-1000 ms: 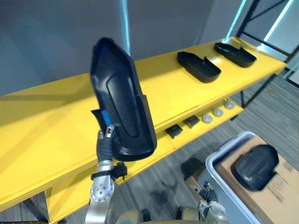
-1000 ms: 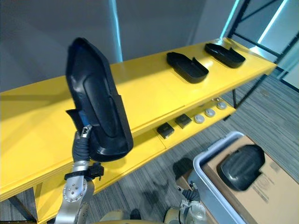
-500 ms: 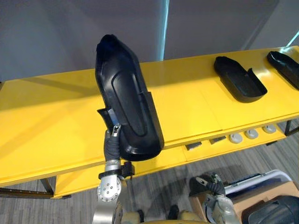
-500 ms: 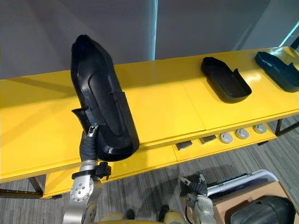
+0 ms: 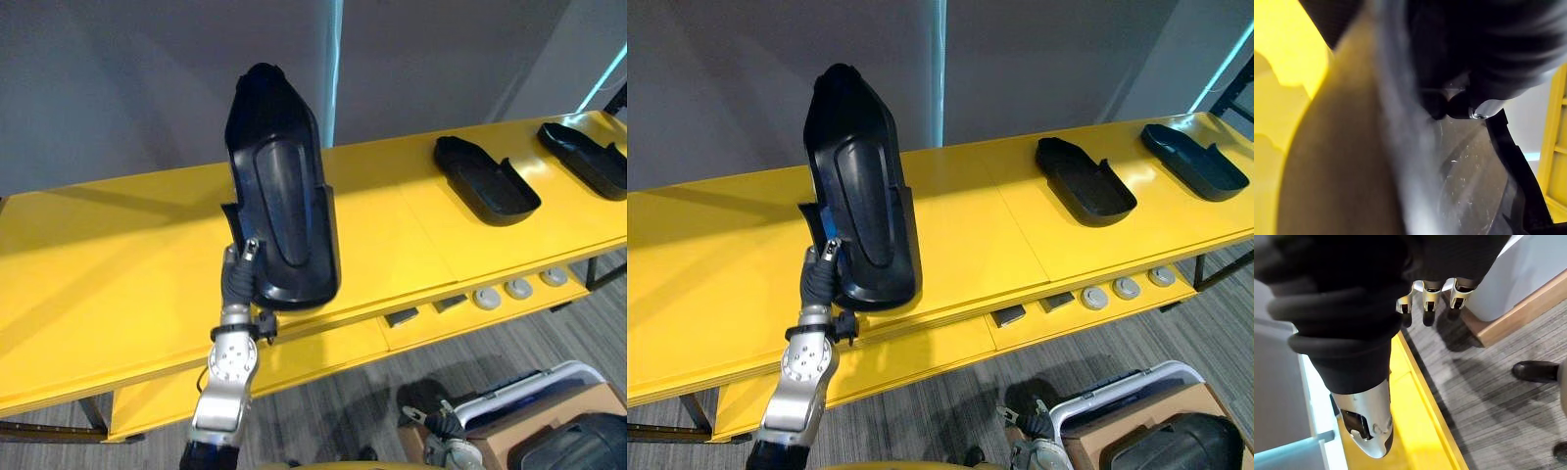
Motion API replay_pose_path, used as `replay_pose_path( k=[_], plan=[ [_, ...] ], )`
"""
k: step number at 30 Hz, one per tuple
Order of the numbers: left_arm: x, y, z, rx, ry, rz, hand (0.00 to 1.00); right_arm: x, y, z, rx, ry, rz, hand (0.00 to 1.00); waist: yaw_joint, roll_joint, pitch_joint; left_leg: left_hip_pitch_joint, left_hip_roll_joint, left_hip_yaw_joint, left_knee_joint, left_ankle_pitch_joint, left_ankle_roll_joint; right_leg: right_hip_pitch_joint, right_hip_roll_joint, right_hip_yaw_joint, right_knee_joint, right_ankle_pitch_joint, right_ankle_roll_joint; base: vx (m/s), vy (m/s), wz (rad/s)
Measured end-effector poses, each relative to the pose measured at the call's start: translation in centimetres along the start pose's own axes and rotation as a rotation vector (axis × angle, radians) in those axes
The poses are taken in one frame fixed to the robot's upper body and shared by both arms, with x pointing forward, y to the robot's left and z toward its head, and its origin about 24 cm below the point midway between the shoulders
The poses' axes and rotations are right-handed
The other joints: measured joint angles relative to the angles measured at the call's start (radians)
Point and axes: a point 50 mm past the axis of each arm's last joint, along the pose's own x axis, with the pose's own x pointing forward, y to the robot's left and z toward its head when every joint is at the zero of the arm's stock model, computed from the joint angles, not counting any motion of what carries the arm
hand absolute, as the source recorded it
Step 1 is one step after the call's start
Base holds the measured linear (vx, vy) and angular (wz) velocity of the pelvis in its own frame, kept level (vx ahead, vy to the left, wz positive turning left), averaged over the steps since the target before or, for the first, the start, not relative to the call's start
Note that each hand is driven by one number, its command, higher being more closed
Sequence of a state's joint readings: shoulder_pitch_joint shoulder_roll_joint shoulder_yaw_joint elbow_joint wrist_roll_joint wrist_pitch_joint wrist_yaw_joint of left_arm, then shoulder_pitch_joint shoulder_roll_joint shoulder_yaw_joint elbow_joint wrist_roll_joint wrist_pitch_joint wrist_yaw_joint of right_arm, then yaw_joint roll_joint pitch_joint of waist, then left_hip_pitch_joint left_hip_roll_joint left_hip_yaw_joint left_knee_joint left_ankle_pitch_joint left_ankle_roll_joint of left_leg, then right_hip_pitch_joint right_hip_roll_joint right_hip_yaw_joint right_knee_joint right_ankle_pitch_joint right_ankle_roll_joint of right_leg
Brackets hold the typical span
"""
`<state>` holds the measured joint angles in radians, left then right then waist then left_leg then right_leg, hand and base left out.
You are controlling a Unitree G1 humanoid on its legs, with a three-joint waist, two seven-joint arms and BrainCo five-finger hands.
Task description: Walk over and take plastic housings, then place them on the shelf
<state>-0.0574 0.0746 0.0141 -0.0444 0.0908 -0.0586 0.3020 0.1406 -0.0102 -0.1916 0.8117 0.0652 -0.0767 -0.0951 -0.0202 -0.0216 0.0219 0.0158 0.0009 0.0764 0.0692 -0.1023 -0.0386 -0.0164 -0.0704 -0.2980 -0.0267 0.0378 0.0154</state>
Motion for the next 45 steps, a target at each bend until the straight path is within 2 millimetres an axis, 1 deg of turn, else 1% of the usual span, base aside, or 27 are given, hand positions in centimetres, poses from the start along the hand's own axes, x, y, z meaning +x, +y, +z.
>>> replay_pose_path(
  k=[1, 3, 5, 8, 10, 11, 14, 17, 20, 21, 22, 23, 25, 26, 28, 29, 31, 34, 39, 45],
  plan=[
    [0.5, 0.3, -0.2, 0.016, 0.008, 0.015, 1.0, 0.1, 0.0, 0.2, -0.002, -0.004, 0.005, 0.0, -0.004, 0.0, 0.0, -0.002, 0.0, 0.003, -0.002, 0.001, 0.0, 0.0, 0.001, 0.002, -0.007, 0.006, 0.002, -0.11, -0.007, -0.16],
    [1.6, 1.5, -1.1, 0.061, 0.049, 0.063, 1.0, 0.2, 0.0, 0.5, -0.024, -0.014, 0.013, 0.0, -0.024, 0.001, 0.0, -0.003, -0.001, 0.004, -0.004, 0.002, 0.003, 0.0, 0.004, 0.009, -0.022, 0.022, 0.004, -0.17, -0.013, -0.09],
    [2.3, 2.1, -1.5, 0.074, 0.074, 0.098, 1.0, 0.3, -0.2, 0.7, -0.036, -0.019, 0.009, 0.0, -0.025, 0.001, 0.001, -0.005, -0.001, 0.007, -0.021, 0.015, 0.016, -0.005, 0.009, 0.019, -0.041, 0.045, 0.004, -0.17, -0.007, -0.09],
    [2.9, 3.0, -2.0, 0.079, 0.106, 0.15, 1.0, 0.2, -0.5, 0.5, -0.047, -0.008, 0.003, 0.0, -0.03, 0.0, 0.001, -0.011, -0.003, 0.011, -0.052, 0.046, 0.015, -0.016, 0.011, 0.025, -0.064, 0.075, -0.001, -0.18, -0.017, -0.05],
    [3.1, 3.8, -2.5, 0.083, 0.134, 0.19, 1.0, 0.2, -0.4, 0.4, -0.051, -0.007, 0.009, 0.0, -0.035, 0.0, 0.001, -0.011, -0.002, 0.011, -0.079, 0.062, 0.001, -0.027, 0.015, 0.028, -0.07, 0.083, -0.009, -0.16, -0.044, -0.04],
    [3.4, 4.0, -2.8, 0.084, 0.151, 0.203, 1.0, 0.2, -0.4, 0.4, -0.053, -0.006, 0.013, 0.0, -0.036, -0.001, 0.001, -0.01, 0.0, 0.012, -0.097, 0.077, -0.008, -0.036, 0.017, 0.029, -0.073, 0.084, -0.006, -0.18, -0.072, -0.03],
    [4.0, 5.0, -3.2, 0.087, 0.183, 0.248, 1.0, 0.2, -0.5, 0.4, -0.062, -0.008, 0.025, 0.0, -0.053, -0.001, 0.001, -0.013, 0.009, 0.022, -0.133, 0.095, -0.023, -0.055, 0.025, 0.032, -0.076, 0.081, -0.01, -0.12, -0.061, -0.04],
    [5.0, 4.8, -3.2, 0.071, 0.202, 0.254, 1.0, 0.1, -0.9, 0.2, -0.075, 0.0, 0.017, 0.0, -0.053, -0.004, 0.002, -0.019, 0.021, 0.039, -0.143, 0.104, -0.034, -0.067, 0.035, 0.039, -0.077, 0.081, -0.011, -0.06, -0.058, -0.08],
    [6.1, 4.9, -3.0, 0.081, 0.21, 0.252, 1.0, 0.1, -1.0, 0.5, -0.085, -0.011, 0.016, 0.0, -0.063, -0.004, 0.002, -0.021, 0.028, 0.049, -0.163, 0.109, -0.041, -0.08, 0.044, 0.047, -0.077, 0.081, -0.011, 0.0, -0.035, -0.1],
    [6.7, 5.0, -3.1, 0.093, 0.221, 0.252, 1.0, 0.1, -0.9, 0.4, -0.094, -0.01, 0.022, 0.0, -0.075, -0.004, 0.002, -0.02, 0.033, 0.052, -0.167, 0.111, -0.044, -0.08, 0.049, 0.05, -0.077, 0.081, -0.011, 0.03, -0.016, -0.06],
    [7.0, 5.1, -3.1, 0.1, 0.228, 0.253, 1.0, 0.1, -0.8, 0.4, -0.096, -0.01, 0.024, 0.0, -0.076, -0.004, 0.002, -0.021, 0.034, 0.052, -0.168, 0.112, -0.044, -0.08, 0.051, 0.05, -0.077, 0.081, -0.011, 0.06, -0.013, -0.09],
    [7.7, 5.2, -3.1, 0.11, 0.246, 0.255, 1.0, 0.1, -0.8, 0.4, -0.101, -0.011, 0.027, 0.0, -0.078, -0.003, 0.003, -0.021, 0.037, 0.053, -0.168, 0.112, -0.045, -0.081, 0.054, 0.051, -0.077, 0.085, -0.006, 0.06, -0.004, -0.09],
    [8.4, 5.1, -2.9, 0.111, 0.253, 0.258, 1.0, 0.1, -0.8, 0.5, -0.103, -0.012, 0.026, 0.0, -0.08, -0.002, 0.004, -0.023, 0.039, 0.055, -0.168, 0.112, -0.045, -0.084, 0.057, 0.053, -0.076, 0.085, -0.007, 0.09, 0.011, -0.09],
    [8.9, 5.0, -2.5, 0.104, 0.249, 0.26, 1.0, 0.1, -0.8, 0.5, -0.105, -0.013, 0.026, 0.0, -0.08, -0.003, 0.008, -0.023, 0.04, 0.057, -0.167, 0.115, -0.048, -0.087, 0.058, 0.053, -0.073, 0.086, -0.009, 0.11, 0.027, -0.06],
    [9.6, 5.0, -2.1, 0.091, 0.246, 0.269, 1.0, 0.2, -0.9, 0.7, -0.103, -0.021, 0.024, 0.0, -0.08, -0.003, 0.017, -0.023, 0.039, 0.057, -0.162, 0.118, -0.043, -0.091, 0.058, 0.053, -0.073, 0.097, -0.024, 0.12, 0.04, -0.03],
    [10.0, 5.2, -1.8, 0.094, 0.243, 0.276, 0.0, 0.2, -0.8, 0.9, -0.102, -0.03, 0.025, 0.0, -0.081, -0.004, 0.027, -0.022, 0.038, 0.057, -0.162, 0.119, -0.042, -0.091, 0.058, 0.055, -0.073, 0.098, -0.026, 0.1, 0.049, -0.04],
    [10.7, 6.0, -1.4, 0.116, 0.249, 0.292, 0.0, 0.2, -0.7, 1.3, -0.101, -0.048, 0.027, 0.0, -0.087, -0.002, 0.044, -0.028, 0.034, 0.059, -0.158, 0.121, -0.038, -0.095, 0.054, 0.057, -0.072, 0.099, -0.026, 0.09, 0.065, -0.01],
    [11.4, 6.6, -1.1, 0.128, 0.255, 0.307, 0.0, 0.4, -0.3, 1.7, -0.103, -0.059, 0.04, 0.0, -0.084, -0.004, 0.062, -0.029, 0.032, 0.058, -0.158, 0.12, -0.036, -0.095, 0.051, 0.058, -0.072, 0.099, -0.026, 0.06, 0.06, 0.05],
    [11.7, 7.1, -1.2, 0.086, 0.28, 0.343, 0.0, 0.5, -0.2, 2.0, -0.102, -0.067, 0.042, 0.0, -0.079, -0.004, 0.063, -0.03, 0.032, 0.054, -0.157, 0.118, -0.034, -0.094, 0.05, 0.059, -0.072, 0.099, -0.026, 0.01, 0.038, 0.02],
    [11.6, 7.7, -1.5, 0.045, 0.305, 0.373, 0.0, 0.5, -0.1, 2.2, -0.101, -0.073, 0.043, 0.0, -0.079, -0.005, 0.073, -0.036, 0.033, 0.053, -0.14, 0.116, -0.033, -0.09, 0.049, 0.061, -0.073, 0.099, -0.026, -0.03, 0.023, 0.01]
  ],
)
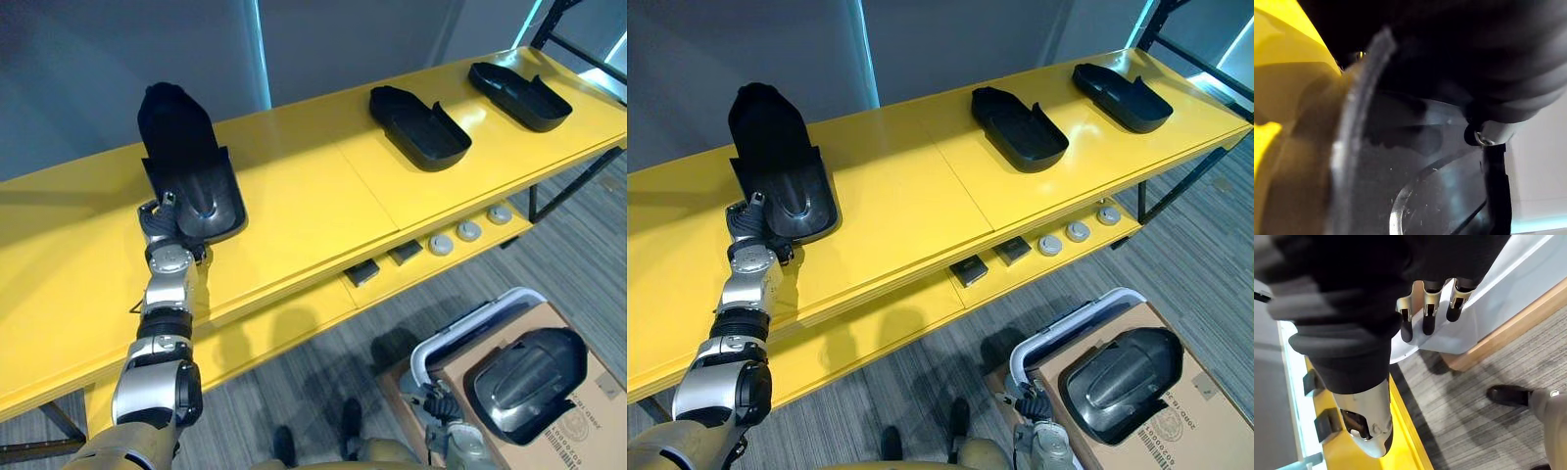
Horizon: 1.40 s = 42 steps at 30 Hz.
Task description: Walk over and take plastic housings, then place them on the shelf
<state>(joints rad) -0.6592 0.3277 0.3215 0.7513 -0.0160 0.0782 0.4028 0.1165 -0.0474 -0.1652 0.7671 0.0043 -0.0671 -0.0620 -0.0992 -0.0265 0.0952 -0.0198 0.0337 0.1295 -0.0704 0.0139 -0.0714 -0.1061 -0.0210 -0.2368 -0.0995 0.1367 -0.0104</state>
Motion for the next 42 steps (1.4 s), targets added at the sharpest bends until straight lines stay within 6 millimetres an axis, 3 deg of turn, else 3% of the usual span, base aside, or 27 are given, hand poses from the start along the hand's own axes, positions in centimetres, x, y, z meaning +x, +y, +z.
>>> replay_pose_path(
  k=[14, 20, 25, 28, 34, 35, 38, 42],
  plan=[
    [0.0, -0.4, 0.8, -0.106, 0.008, -0.001, 0.0, 0.0, 0.0, 0.0, 0.006, 0.0, -0.001, 0.0, 0.002, 0.0, 0.016, 0.0, 0.003, -0.004, -0.001, 0.001, 0.0, 0.004, 0.0, -0.009, 0.0, 0.001, -0.001, 0.0, 0.015, 0.03],
    [-0.3, 0.0, 3.4, -0.15, -0.109, 0.024, 0.0, 0.0, 0.1, 0.1, 0.008, 0.0, 0.0, 0.0, 0.003, 0.001, 0.016, 0.011, 0.0, -0.013, 0.0, 0.001, 0.0, 0.016, -0.002, -0.01, 0.0, 0.001, -0.001, 0.01, 0.017, 0.02],
    [-1.1, 0.8, 3.9, -0.116, -0.189, 0.053, 0.0, 0.0, 0.1, 0.0, 0.008, 0.0, 0.001, 0.0, 0.003, 0.003, 0.015, 0.013, 0.0, -0.018, 0.003, 0.001, 0.0, 0.022, -0.002, -0.013, 0.0, 0.001, -0.001, 0.0, 0.034, 0.03],
    [-2.2, 0.8, 4.0, -0.119, -0.234, 0.059, 0.0, 0.0, 0.1, 0.0, 0.007, 0.002, 0.002, 0.0, 0.005, 0.005, 0.014, 0.019, 0.0, -0.025, 0.004, 0.001, 0.0, 0.032, -0.002, -0.019, -0.001, 0.0, -0.001, -0.02, 0.029, 0.08],
    [-7.3, -0.8, 4.4, -0.079, -0.41, -0.02, 0.0, -0.5, 0.0, -1.1, -0.009, 0.026, 0.005, 0.0, 0.03, 0.019, 0.011, 0.013, 0.001, -0.043, 0.001, -0.004, -0.003, 0.031, -0.001, -0.027, -0.003, -0.002, -0.001, -0.01, 0.016, 0.06],
    [-8.5, -1.0, 4.0, -0.06, -0.428, -0.034, 1.0, -0.6, -0.1, -1.4, -0.009, 0.036, 0.004, 0.0, 0.035, 0.027, 0.006, 0.008, 0.002, -0.043, 0.0, -0.004, -0.004, 0.031, -0.001, -0.027, -0.001, -0.002, -0.001, 0.0, 0.0, 0.0],
    [-11.1, -0.9, 2.2, 0.049, -0.466, -0.056, 1.0, -0.8, -0.1, -1.8, -0.008, 0.042, 0.002, 0.0, 0.035, 0.043, -0.004, 0.005, 0.002, -0.043, 0.0, -0.004, -0.004, 0.029, 0.0, -0.027, -0.001, -0.004, 0.002, 0.02, 0.021, -0.01],
    [-13.2, -1.1, -0.6, 0.15, -0.427, -0.131, 1.0, -1.0, -0.2, -2.1, -0.007, 0.039, -0.002, 0.0, 0.049, 0.043, -0.007, 0.005, 0.003, -0.04, 0.0, -0.005, -0.002, 0.03, 0.001, -0.025, -0.001, -0.004, 0.002, 0.02, 0.032, -0.01]
  ],
)
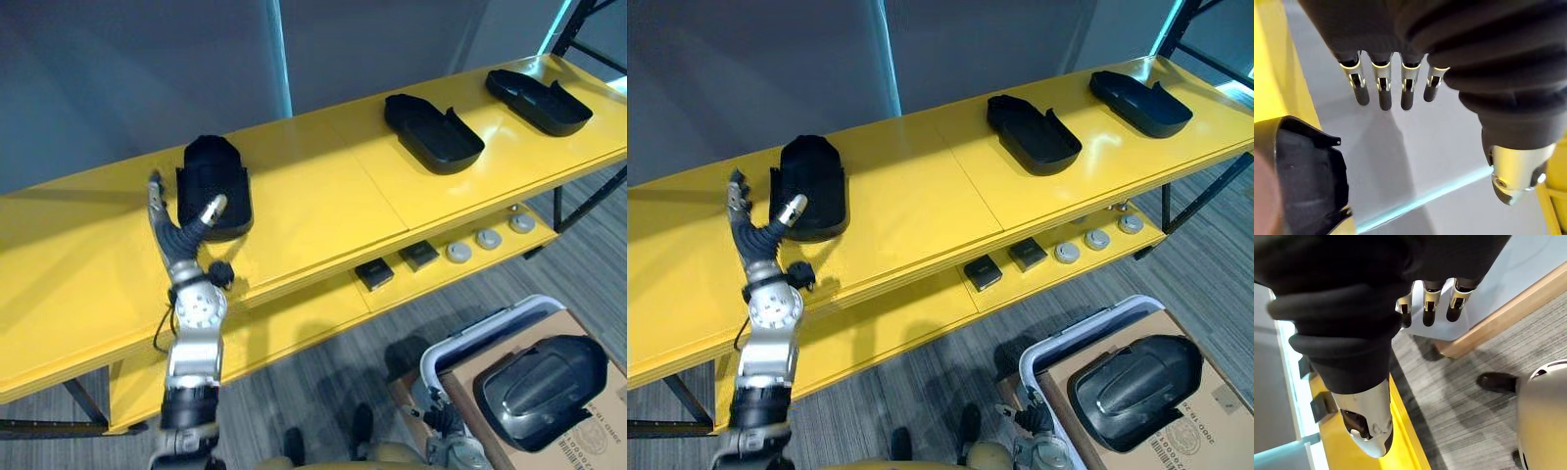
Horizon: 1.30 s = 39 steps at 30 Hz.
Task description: Walk over and take plastic housings, then place them on the shelf
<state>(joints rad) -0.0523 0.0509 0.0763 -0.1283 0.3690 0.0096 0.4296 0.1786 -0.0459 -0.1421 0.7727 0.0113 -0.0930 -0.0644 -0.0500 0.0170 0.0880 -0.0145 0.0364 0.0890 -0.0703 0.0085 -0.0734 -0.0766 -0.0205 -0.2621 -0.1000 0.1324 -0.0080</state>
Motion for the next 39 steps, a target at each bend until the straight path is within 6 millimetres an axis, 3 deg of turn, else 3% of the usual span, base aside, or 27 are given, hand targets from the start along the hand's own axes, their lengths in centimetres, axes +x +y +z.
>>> replay_pose_path(
  k=[5, 9, 15, 24, 30, 39],
  plan=[
    [-2.3, 0.3, -2.2, 0.055, 0.077, -0.076, 1.0, -0.3, 0.5, -0.5, 0.014, 0.009, 0.007, 0.0, 0.011, -0.01, -0.008, 0.011, 0.001, 0.009, -0.003, 0.001, -0.001, 0.009, 0.0, 0.001, 0.0, -0.001, 0.002, 0.01, 0.027, -0.01],
    [-2.8, 0.0, -3.3, 0.072, 0.114, -0.107, 1.0, -0.4, 1.3, -0.6, 0.028, 0.013, 0.024, 0.0, 0.012, -0.031, -0.028, 0.016, 0.001, 0.015, -0.016, 0.0, 0.001, 0.009, 0.0, 0.002, -0.004, -0.011, 0.016, 0.0, 0.009, -0.01],
    [-3.1, -1.1, -5.1, 0.11, 0.179, -0.168, 1.0, -0.3, 1.3, -0.5, 0.025, 0.008, 0.024, 0.0, 0.009, -0.039, -0.034, 0.016, 0.0, 0.028, -0.029, 0.0, 0.001, -0.003, 0.0, 0.016, -0.004, -0.015, 0.018, 0.03, 0.03, -0.08],
    [-0.1, -1.9, -5.1, 0.119, 0.159, -0.174, 1.0, 0.0, 1.4, 0.4, 0.016, -0.018, 0.03, 0.0, 0.0, -0.041, -0.033, 0.011, -0.001, 0.039, -0.024, 0.003, 0.007, -0.019, 0.001, 0.021, -0.001, -0.011, 0.012, 0.07, 0.027, -0.04],
    [2.1, -1.0, -5.2, 0.153, 0.157, -0.135, 1.0, 0.4, 1.7, 1.6, 0.014, -0.054, 0.037, 0.0, -0.02, -0.049, -0.029, 0.009, -0.002, 0.05, -0.023, -0.001, 0.013, -0.026, 0.0, 0.032, -0.004, -0.01, 0.012, 0.02, 0.034, -0.06],
    [3.7, -0.5, -5.1, 0.14, 0.159, -0.106, 1.0, 0.4, 1.3, 2.1, 0.004, -0.079, 0.03, 0.0, -0.033, -0.061, -0.02, 0.008, -0.001, 0.067, -0.023, -0.006, 0.008, -0.034, 0.002, 0.047, -0.004, -0.008, 0.01, -0.01, 0.014, -0.05]
  ],
)
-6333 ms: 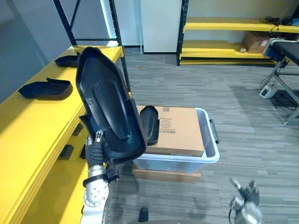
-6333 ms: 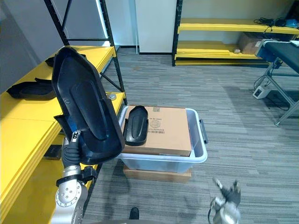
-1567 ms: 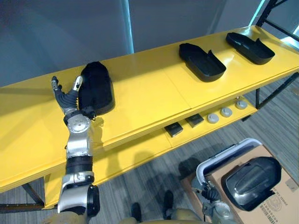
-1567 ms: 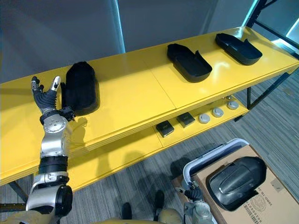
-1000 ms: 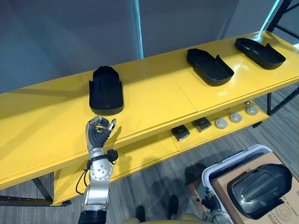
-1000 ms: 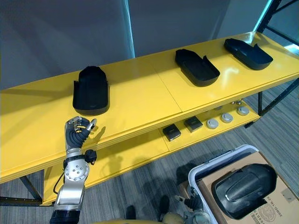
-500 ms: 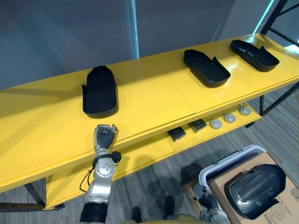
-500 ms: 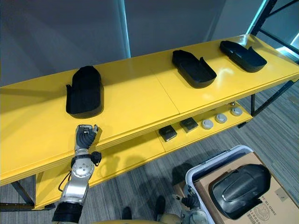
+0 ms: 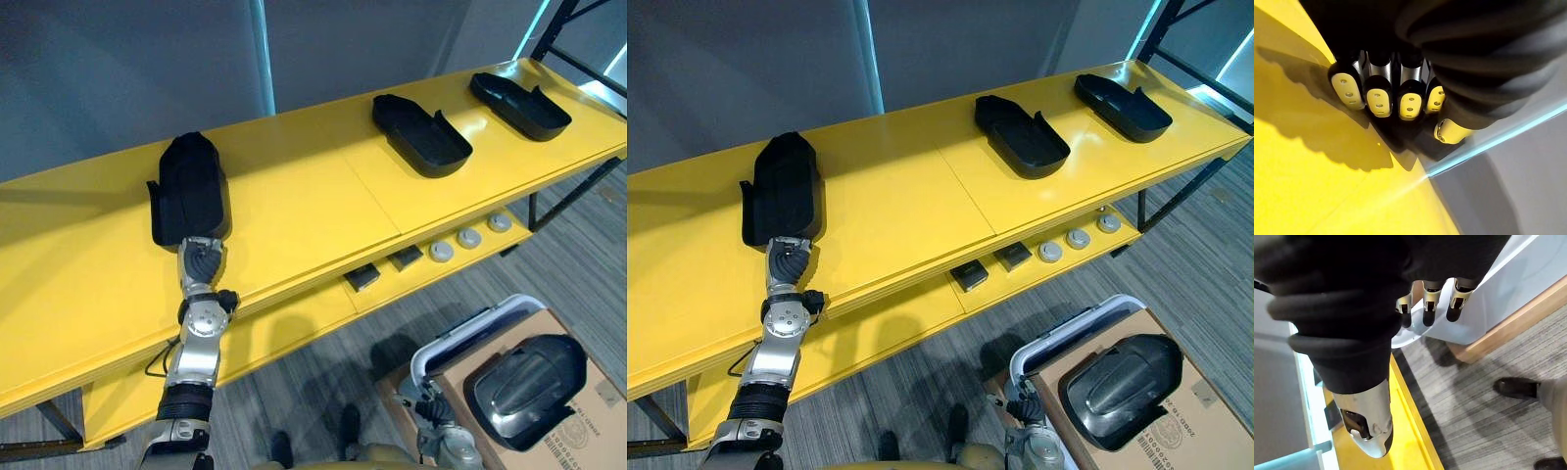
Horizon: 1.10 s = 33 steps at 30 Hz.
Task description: Walk over and take plastic housings, then place them on the shelf
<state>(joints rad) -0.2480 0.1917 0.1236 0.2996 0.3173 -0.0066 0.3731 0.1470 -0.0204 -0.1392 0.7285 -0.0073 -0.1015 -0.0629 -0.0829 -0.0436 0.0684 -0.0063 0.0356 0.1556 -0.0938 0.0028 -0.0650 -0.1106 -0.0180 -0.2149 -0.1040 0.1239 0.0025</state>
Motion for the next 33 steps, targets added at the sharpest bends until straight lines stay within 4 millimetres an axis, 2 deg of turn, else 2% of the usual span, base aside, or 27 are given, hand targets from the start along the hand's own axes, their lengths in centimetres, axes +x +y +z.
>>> replay_pose_path(
  k=[3, 13, 25, 28, 30, 32, 33],
  plan=[
    [0.5, 0.2, 0.0, 0.002, 0.001, 0.002, 1.0, 0.1, -0.1, 0.4, -0.004, -0.015, 0.0, 0.0, -0.011, 0.0, 0.0, 0.0, 0.0, 0.008, 0.0, 0.0, 0.0, -0.001, 0.0, 0.001, 0.0, 0.0, 0.0, 0.0, 0.0, 0.0],
    [1.6, -0.6, 1.3, -0.013, -0.03, -0.027, 1.0, 0.1, -0.2, 0.3, -0.008, -0.013, -0.001, 0.0, -0.014, 0.0, 0.001, 0.001, 0.0, 0.025, 0.0, -0.006, 0.007, -0.01, 0.003, 0.024, 0.004, 0.001, 0.001, 0.02, 0.022, -0.07],
    [2.0, -0.3, 1.6, -0.005, -0.047, -0.025, 1.0, 0.1, -0.2, 0.3, -0.009, -0.013, -0.001, 0.0, -0.015, 0.0, 0.001, 0.004, 0.0, 0.022, 0.005, -0.008, 0.007, -0.003, 0.001, 0.022, 0.004, 0.001, 0.001, 0.0, 0.004, 0.01],
    [1.8, -0.7, 3.2, -0.019, -0.117, -0.043, 1.0, 0.0, -0.2, 0.2, -0.009, -0.012, -0.001, 0.0, -0.013, 0.0, 0.001, 0.003, -0.001, 0.007, 0.007, -0.007, 0.008, 0.003, -0.001, 0.006, 0.004, 0.001, 0.001, 0.0, 0.011, 0.15],
    [1.5, -0.6, 5.3, -0.053, -0.206, -0.038, 1.0, 0.0, 0.0, 0.3, -0.016, -0.012, 0.005, 0.0, -0.011, 0.0, 0.001, 0.001, -0.002, -0.006, 0.011, -0.007, 0.008, 0.008, -0.003, -0.003, 0.004, 0.001, 0.001, 0.0, 0.018, 0.18],
    [0.5, 0.5, 9.4, -0.146, -0.391, -0.009, 1.0, 0.0, 0.2, 0.1, -0.025, -0.006, 0.016, 0.0, 0.0, 0.004, 0.003, -0.009, -0.002, -0.022, 0.018, -0.007, 0.008, 0.016, -0.005, -0.014, 0.004, 0.001, 0.001, -0.01, 0.024, 0.18],
    [0.1, 1.0, 10.4, -0.176, -0.442, 0.0, 1.0, 0.0, 0.2, 0.0, -0.025, -0.004, 0.016, 0.0, 0.006, 0.005, 0.004, -0.009, -0.002, -0.026, 0.02, -0.008, 0.008, 0.017, -0.005, -0.017, 0.004, 0.001, 0.001, -0.01, 0.023, 0.17]
  ],
)
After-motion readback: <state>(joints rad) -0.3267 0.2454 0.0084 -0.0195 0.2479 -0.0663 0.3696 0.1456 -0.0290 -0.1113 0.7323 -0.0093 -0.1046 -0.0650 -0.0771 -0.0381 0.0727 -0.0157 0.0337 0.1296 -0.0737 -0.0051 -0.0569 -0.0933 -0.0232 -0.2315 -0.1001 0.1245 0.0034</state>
